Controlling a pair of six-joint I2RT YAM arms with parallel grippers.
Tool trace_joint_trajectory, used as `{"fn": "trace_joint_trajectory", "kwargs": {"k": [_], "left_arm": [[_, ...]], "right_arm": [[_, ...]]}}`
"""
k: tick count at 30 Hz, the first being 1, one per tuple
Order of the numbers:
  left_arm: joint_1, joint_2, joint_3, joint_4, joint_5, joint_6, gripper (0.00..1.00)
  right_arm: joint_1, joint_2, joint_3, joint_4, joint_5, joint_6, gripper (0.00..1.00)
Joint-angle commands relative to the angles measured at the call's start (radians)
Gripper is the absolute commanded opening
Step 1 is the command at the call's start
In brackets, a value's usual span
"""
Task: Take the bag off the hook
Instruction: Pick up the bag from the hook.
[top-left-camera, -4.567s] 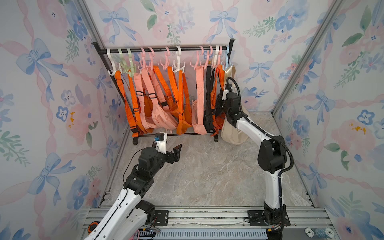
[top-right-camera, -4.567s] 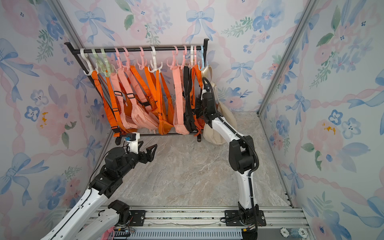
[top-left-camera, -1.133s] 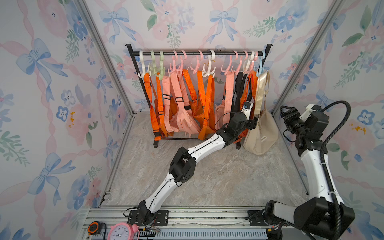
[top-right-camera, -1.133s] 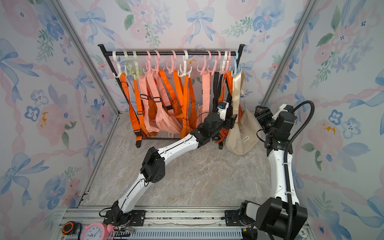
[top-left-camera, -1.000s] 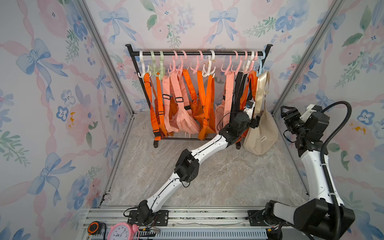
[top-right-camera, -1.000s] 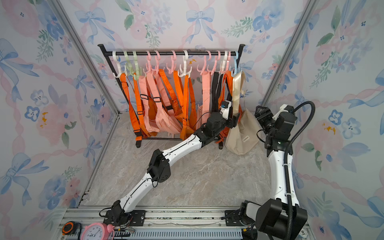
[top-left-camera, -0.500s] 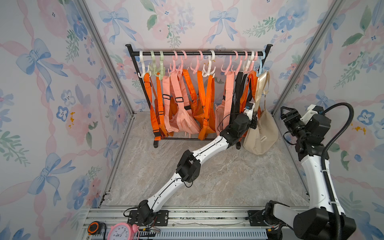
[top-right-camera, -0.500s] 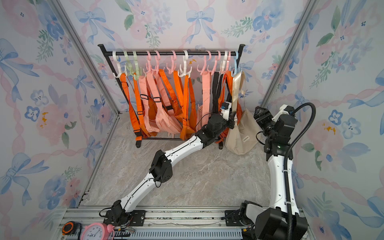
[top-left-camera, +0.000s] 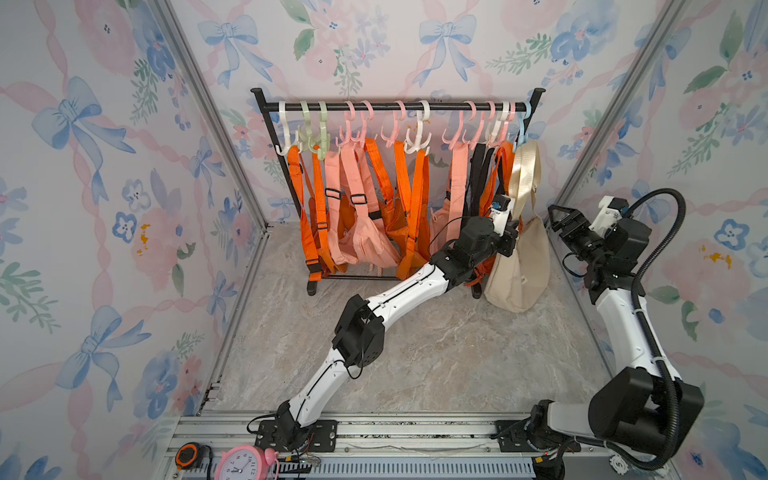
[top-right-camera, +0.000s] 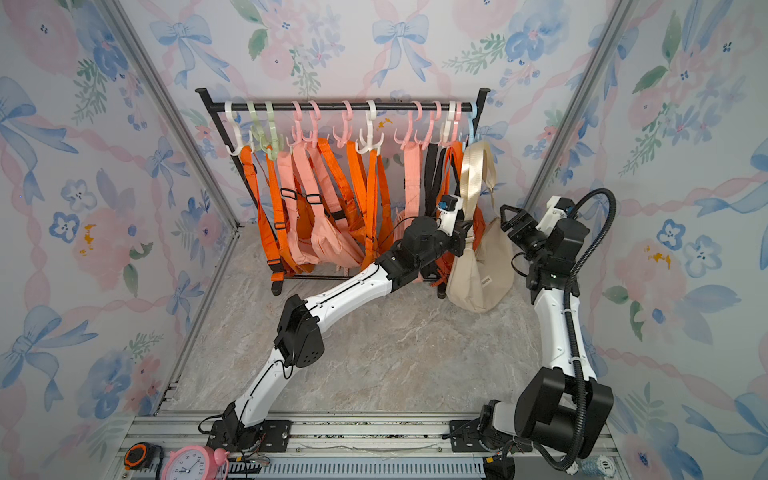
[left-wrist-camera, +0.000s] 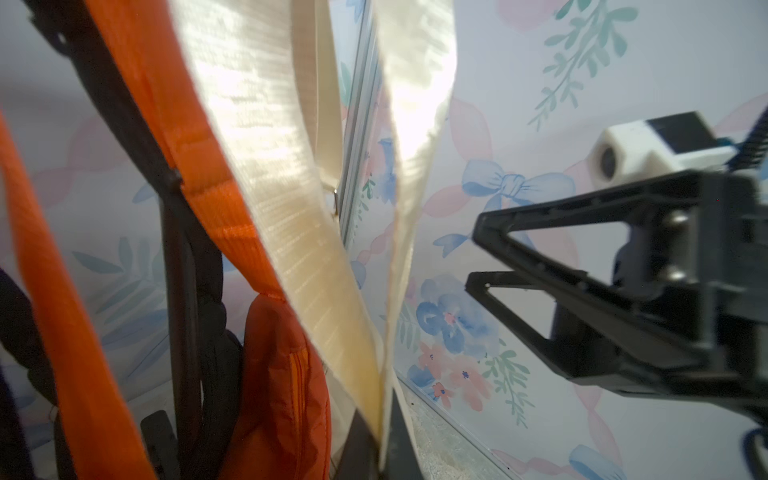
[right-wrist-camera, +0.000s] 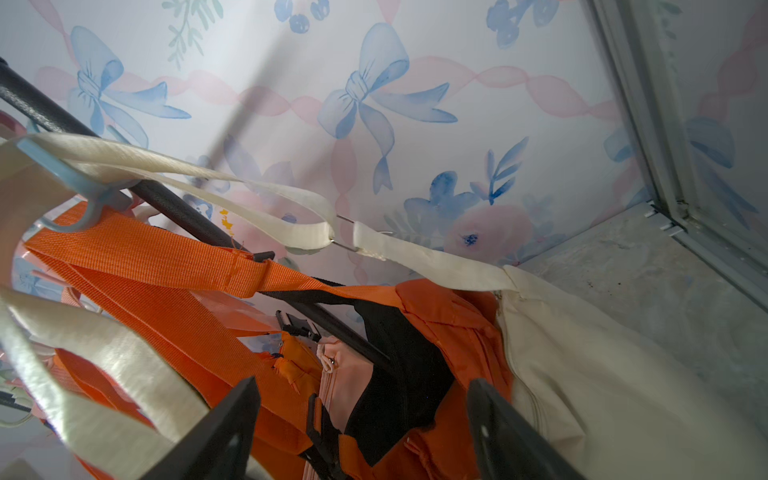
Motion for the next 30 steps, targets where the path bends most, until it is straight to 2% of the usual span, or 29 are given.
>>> {"fn": "trace_joint_trajectory", "kwargs": {"k": [1,6,11,16,30], "left_arm": [[0.018,-0.069,-0.008,-0.048,0.077,-0.002,0.00],[0.045,-0.119,-0.058,-0.090,0.128,-0.007,0.00],[0.071,-0.157,-0.123,-0.091,0.156,-0.025,0.00],[0.089,-0.170,-0.150,-0.082,0.178,-0.043,0.00],[0.104,-0.147,-0.120,-0.106,0.204,-0.041,0.00]], "right_arm": [[0.013,0.015,0.078,0.060,-0.076,-0.081,0.85],[0.053,0.054,0.132,0.043,-0.093,-0.216,0.90],[0.098,0.113,0.208,0.019,-0.099,-0.294,0.91],[0.142,0.177,0.319,-0.090,-0.039,-0.386,0.89],[0.152,0.380,0.563,-0.136,-0.005,-0.317,0.59]]}}
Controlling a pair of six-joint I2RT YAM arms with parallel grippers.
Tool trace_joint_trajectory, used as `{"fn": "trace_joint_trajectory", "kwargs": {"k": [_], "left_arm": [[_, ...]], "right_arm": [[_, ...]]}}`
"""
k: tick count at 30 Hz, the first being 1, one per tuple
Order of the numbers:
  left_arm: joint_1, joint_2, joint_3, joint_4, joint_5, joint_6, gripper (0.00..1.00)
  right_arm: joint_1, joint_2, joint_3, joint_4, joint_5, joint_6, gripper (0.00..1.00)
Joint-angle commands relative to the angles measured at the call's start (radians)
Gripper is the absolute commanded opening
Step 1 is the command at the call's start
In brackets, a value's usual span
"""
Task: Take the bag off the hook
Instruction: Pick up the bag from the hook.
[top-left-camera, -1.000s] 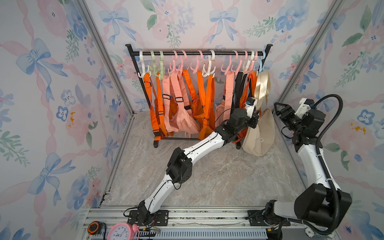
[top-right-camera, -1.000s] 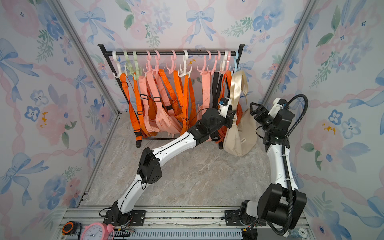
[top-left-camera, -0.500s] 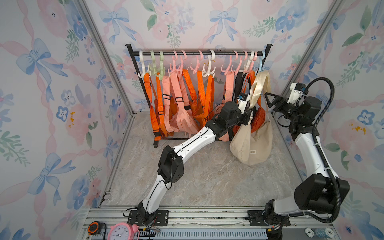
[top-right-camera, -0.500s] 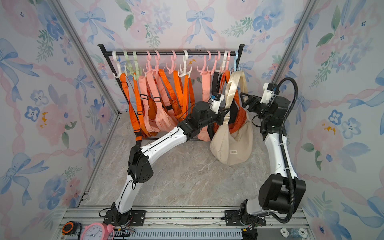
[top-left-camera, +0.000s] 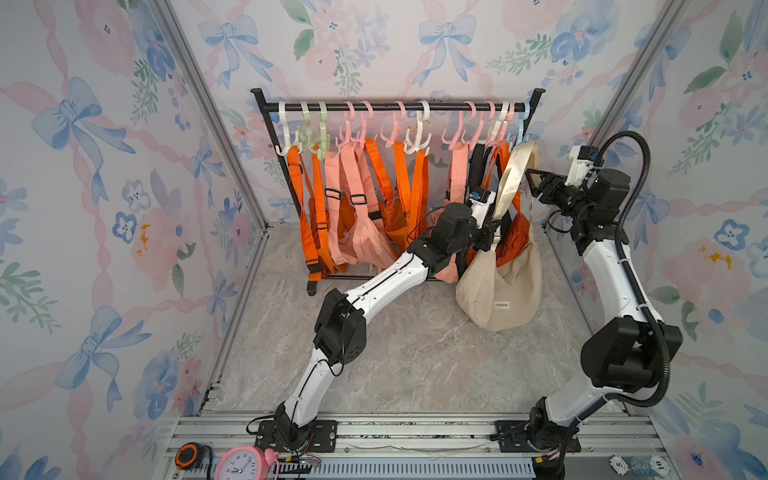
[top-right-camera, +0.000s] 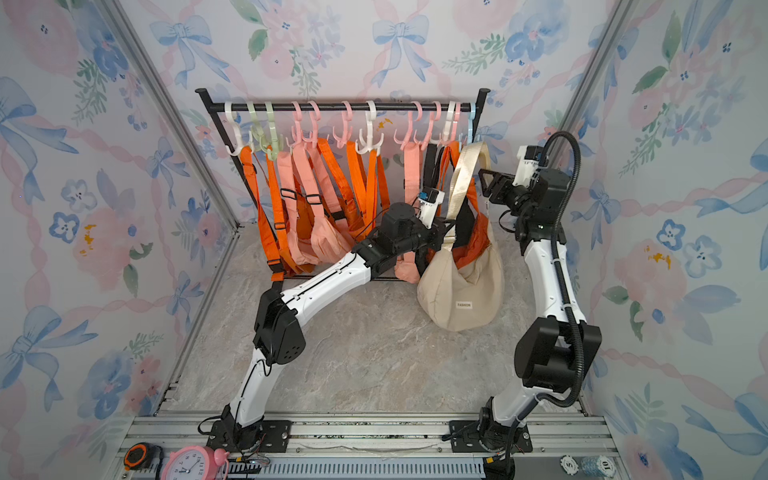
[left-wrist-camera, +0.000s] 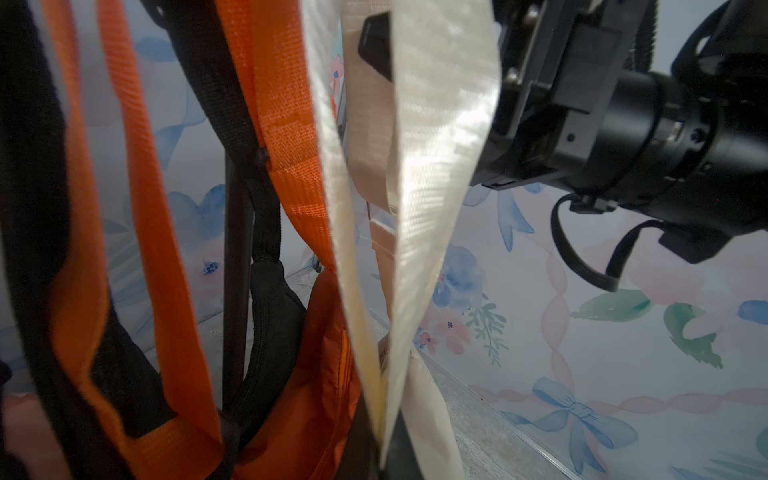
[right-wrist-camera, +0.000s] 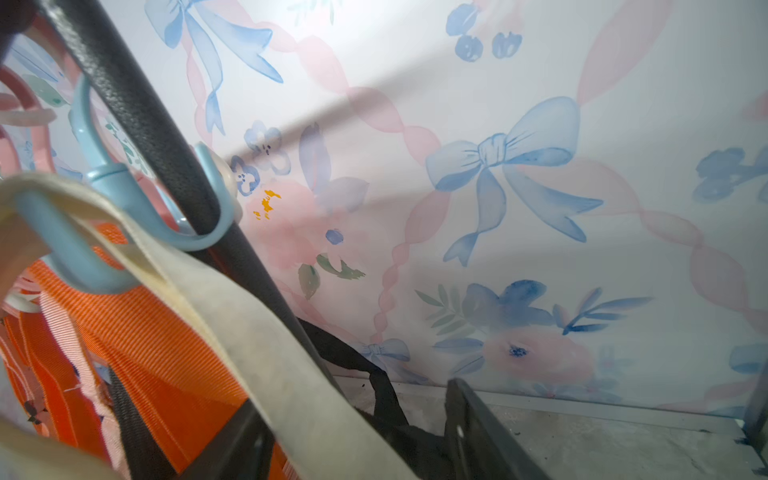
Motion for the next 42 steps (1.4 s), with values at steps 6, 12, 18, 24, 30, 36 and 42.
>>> {"fn": "trace_joint_trajectory", "kwargs": {"k": [6,12,18,24,30,36,42], "left_arm": [[0.007,-0.007,0.063,-0.026,0.015,0.004,0.00],[0.006,-0.007,0.070,-0.043,0.004,0.025,0.00],[0.015,0.023,0.174,-0.095,0.005,0.035,0.00],[0.018,0.042,0.265,-0.141,-0.007,0.046,0.00],[0.009,0.025,0.260,-0.172,-0.019,0.059,0.00],[-0.027,-0.044,0.169,-0.176,-0.041,0.102,0.00],[-0.064,-0.149,0.031,-0.170,-0.063,0.127,0.00]], "right_arm": [[0.039,0.045,0.053,-0.025,0.024,0.018,0.36],[0.052,0.023,0.043,-0.017,0.065,0.024,0.05],[0.052,-0.011,0.073,-0.020,0.084,0.041,0.00],[0.055,-0.029,0.119,-0.065,0.088,0.034,0.00],[0.056,-0.052,0.114,-0.086,0.107,0.034,0.00],[0.058,-0.163,0.057,-0.091,0.119,0.043,0.00],[0.056,-0.309,-0.047,-0.155,0.232,0.048,0.00]]}}
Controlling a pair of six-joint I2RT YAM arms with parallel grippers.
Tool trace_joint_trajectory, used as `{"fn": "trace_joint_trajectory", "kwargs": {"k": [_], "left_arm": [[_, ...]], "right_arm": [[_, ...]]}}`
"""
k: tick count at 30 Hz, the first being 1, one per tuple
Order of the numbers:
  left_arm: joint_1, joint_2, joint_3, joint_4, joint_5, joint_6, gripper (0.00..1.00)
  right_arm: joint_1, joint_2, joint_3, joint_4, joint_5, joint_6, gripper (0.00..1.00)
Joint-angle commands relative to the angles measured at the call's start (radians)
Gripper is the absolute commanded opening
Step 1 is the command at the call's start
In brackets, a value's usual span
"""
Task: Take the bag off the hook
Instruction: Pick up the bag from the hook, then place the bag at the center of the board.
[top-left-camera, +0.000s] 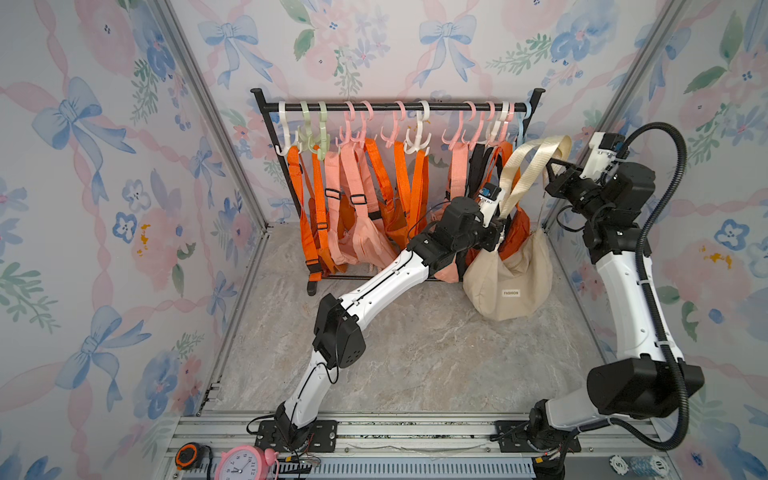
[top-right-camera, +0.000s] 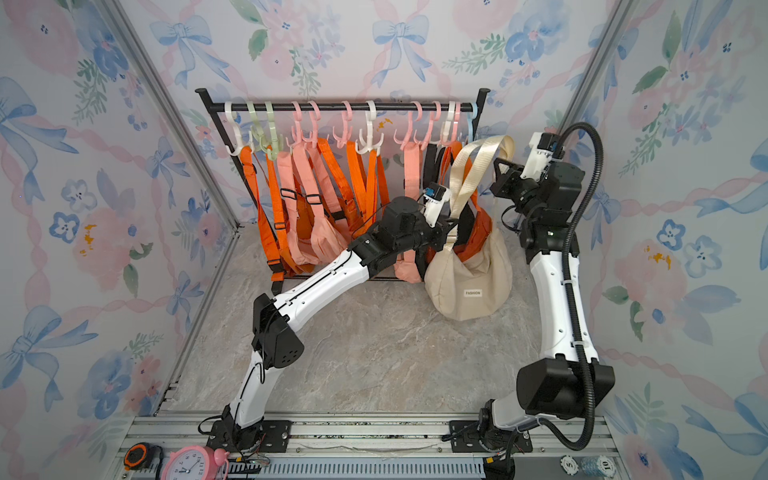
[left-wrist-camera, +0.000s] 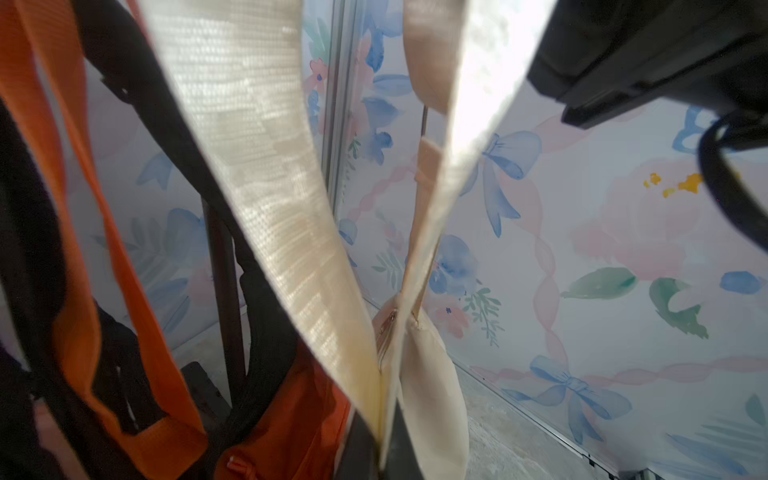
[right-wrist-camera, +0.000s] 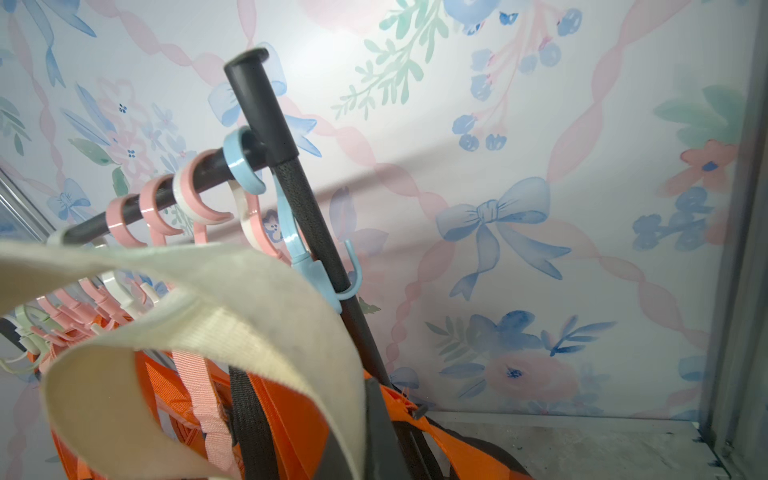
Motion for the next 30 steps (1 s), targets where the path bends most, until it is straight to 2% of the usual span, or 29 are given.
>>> {"fn": "trace_joint_trajectory", "kwargs": {"k": [1,14,22,30], "left_arm": [[-0.023,-0.116,-0.071,0.033,-0.025,0.042,0.00],[-0.142,-0.416,-0.512,0.240,-0.134,0.112,0.00],[-0.300,-0.572,-0.759,0.353,-0.258,0.169,0.00],[-0.454,-0.615,-0.869,0.406,-0.363,0.183,0.00]], "right_arm": [[0.004,-0.089,-0.039,-0.052,0.088,0.021,0.00],[-0.022,-0.405,-0.170,-0.231,0.212,0.056,0.00],[-0.042,-0.613,-0.252,-0.361,0.234,0.017,0.00],[-0.034,-0.812,-0.282,-0.520,0.330,-0.025,0.00]]}}
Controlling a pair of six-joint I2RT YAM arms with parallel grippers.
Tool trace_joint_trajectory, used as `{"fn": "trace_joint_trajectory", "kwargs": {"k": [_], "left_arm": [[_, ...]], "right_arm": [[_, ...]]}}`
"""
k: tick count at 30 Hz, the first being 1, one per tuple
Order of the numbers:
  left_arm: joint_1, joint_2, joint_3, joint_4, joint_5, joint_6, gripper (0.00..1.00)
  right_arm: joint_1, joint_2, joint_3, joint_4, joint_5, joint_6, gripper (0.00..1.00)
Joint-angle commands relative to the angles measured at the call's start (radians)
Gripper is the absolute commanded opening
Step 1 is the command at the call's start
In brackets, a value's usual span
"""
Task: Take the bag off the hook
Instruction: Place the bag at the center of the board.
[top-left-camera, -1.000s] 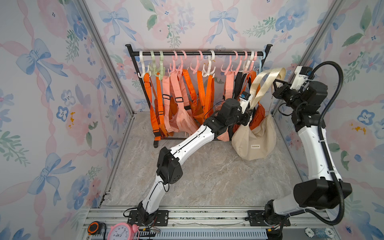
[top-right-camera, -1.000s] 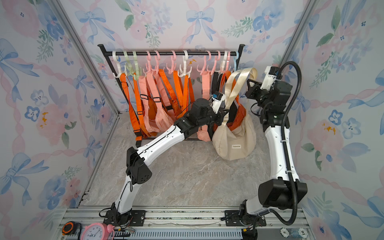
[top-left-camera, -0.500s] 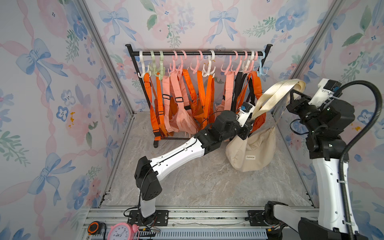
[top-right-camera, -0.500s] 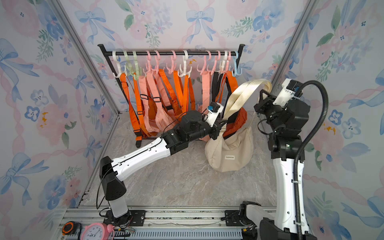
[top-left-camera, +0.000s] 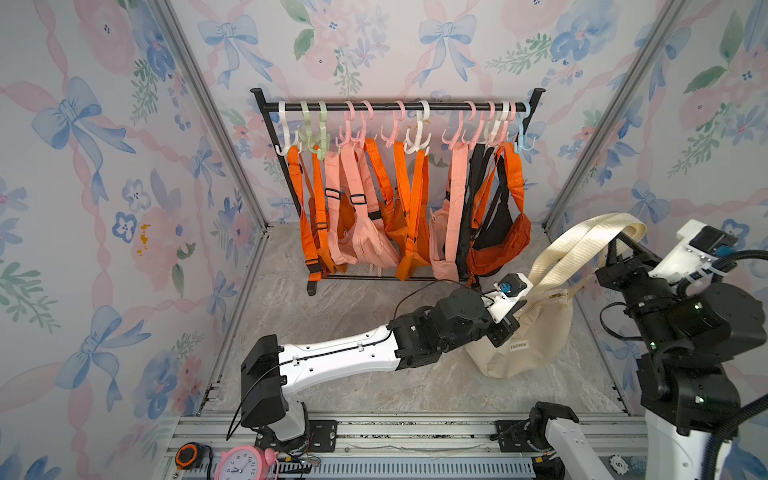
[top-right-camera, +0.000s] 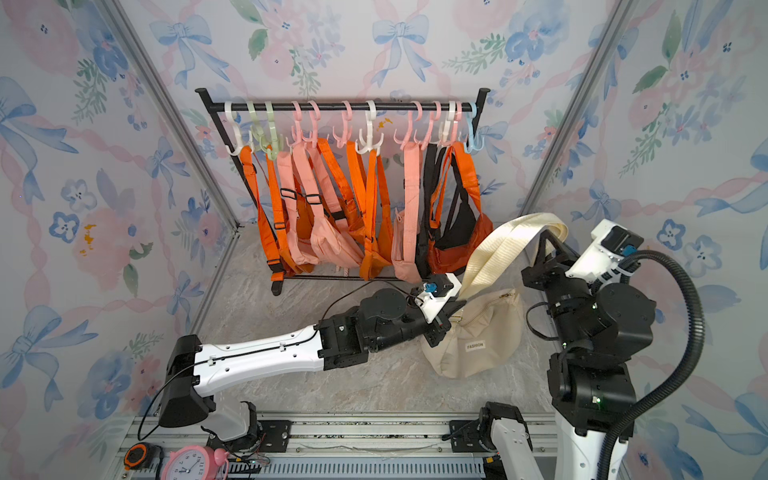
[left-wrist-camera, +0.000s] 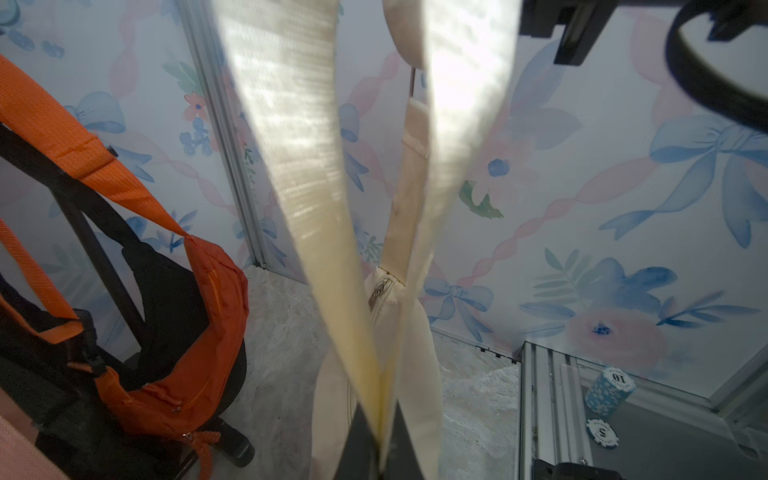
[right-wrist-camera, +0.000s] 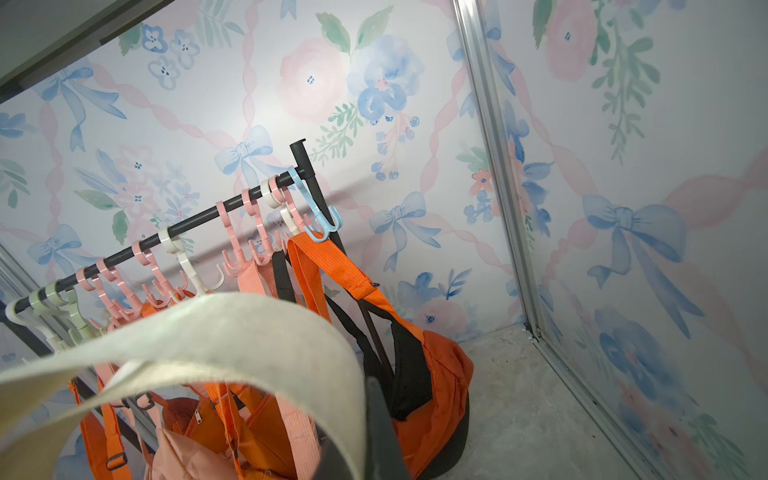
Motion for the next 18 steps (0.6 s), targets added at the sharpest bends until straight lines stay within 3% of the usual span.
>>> {"fn": "trace_joint_trajectory", "kwargs": {"k": [1,11,18], "left_arm": [[-0.050,-0.039,-0.044,0.091,-0.074,0.017,0.00],[-0.083,-0.067,-0.139,0.174,-0.028,-0.112,0.00],[0.001,0.058,-0.178,0.210,0.021,-0.238,0.00]], "right_arm": [[0.000,-0.054,0.030,-0.111,0.072,-0.037,0.00],[0.045,-0.119,0.078,-0.235,0.248,-0.115,0.00],[0.045,-0.101,-0.149,-0.135,0.294,-0.094,0.00]]}}
